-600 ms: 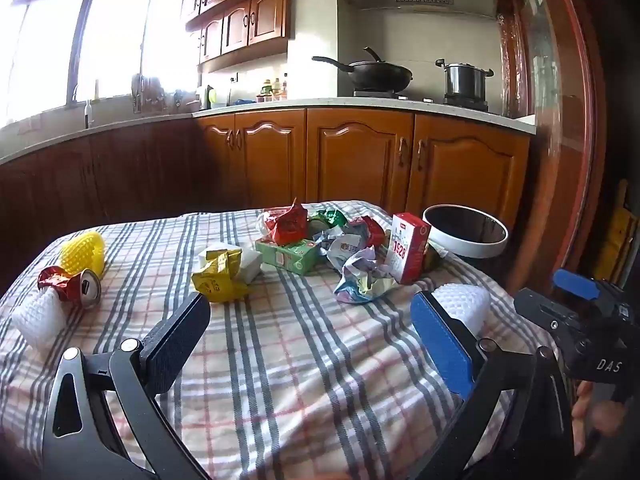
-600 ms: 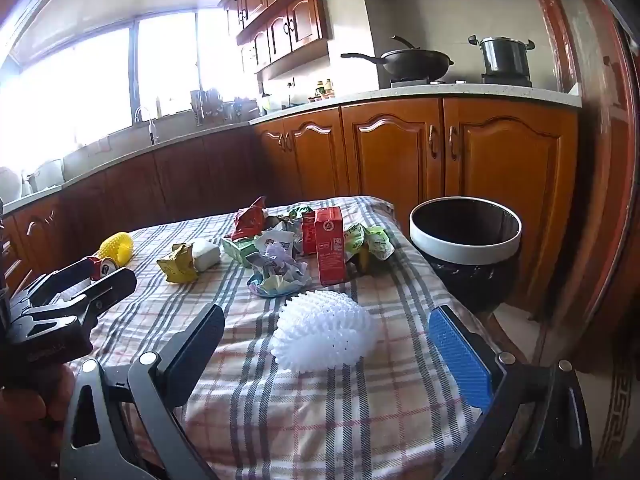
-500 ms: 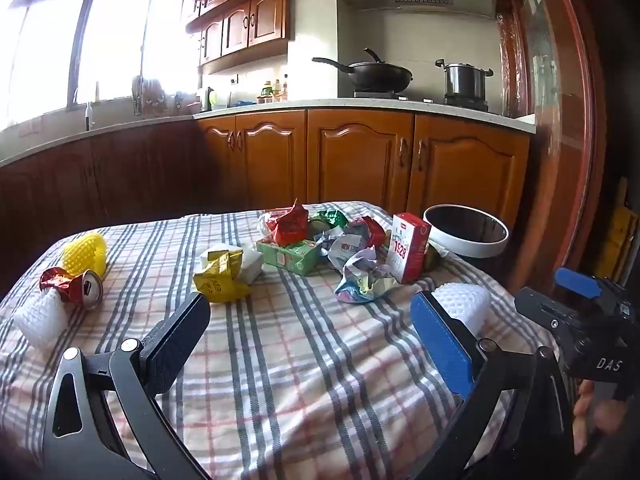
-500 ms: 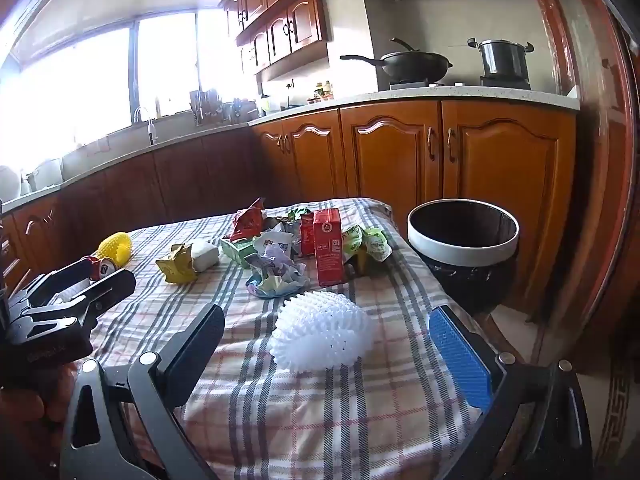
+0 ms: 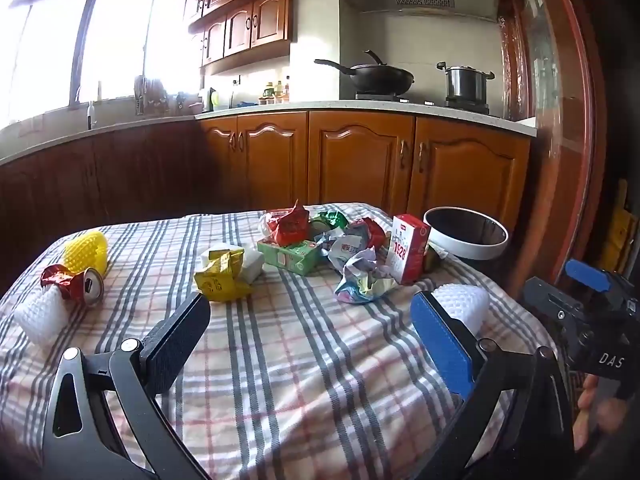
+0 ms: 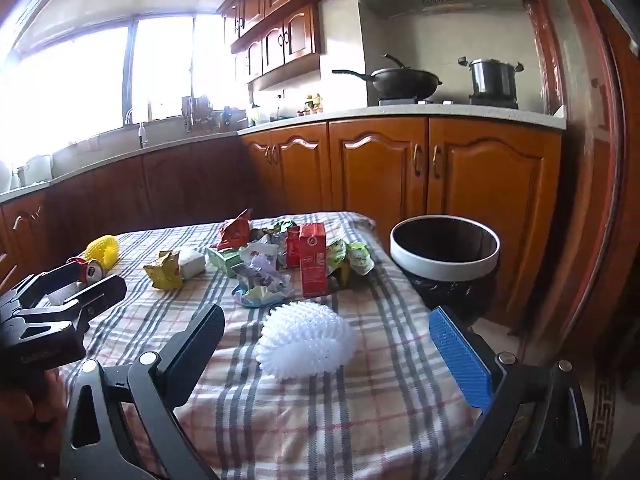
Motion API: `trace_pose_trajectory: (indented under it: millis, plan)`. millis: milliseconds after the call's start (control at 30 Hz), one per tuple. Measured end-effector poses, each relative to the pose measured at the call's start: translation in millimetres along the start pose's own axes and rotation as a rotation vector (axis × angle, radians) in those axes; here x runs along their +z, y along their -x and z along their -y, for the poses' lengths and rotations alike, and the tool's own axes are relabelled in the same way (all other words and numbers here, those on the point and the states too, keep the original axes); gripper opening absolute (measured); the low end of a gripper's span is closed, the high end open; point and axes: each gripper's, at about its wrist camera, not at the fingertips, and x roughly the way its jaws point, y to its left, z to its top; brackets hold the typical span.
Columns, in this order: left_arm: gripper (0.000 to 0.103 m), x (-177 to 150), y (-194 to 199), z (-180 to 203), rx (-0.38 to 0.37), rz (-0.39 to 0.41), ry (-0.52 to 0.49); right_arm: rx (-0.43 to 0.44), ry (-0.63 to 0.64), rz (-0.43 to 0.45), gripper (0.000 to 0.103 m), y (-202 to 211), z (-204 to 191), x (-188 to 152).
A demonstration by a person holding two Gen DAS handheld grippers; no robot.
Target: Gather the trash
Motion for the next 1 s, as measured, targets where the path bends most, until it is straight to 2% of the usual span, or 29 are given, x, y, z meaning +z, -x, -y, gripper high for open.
trace_pose_trajectory:
  millis: [1000]
  plan:
    - [0.102, 0.7, 2.5, -1.9, 0.007, 0.006, 0.009, 0.020, 0.016, 0.029, 0.103, 2.3, -2.9, -4.2]
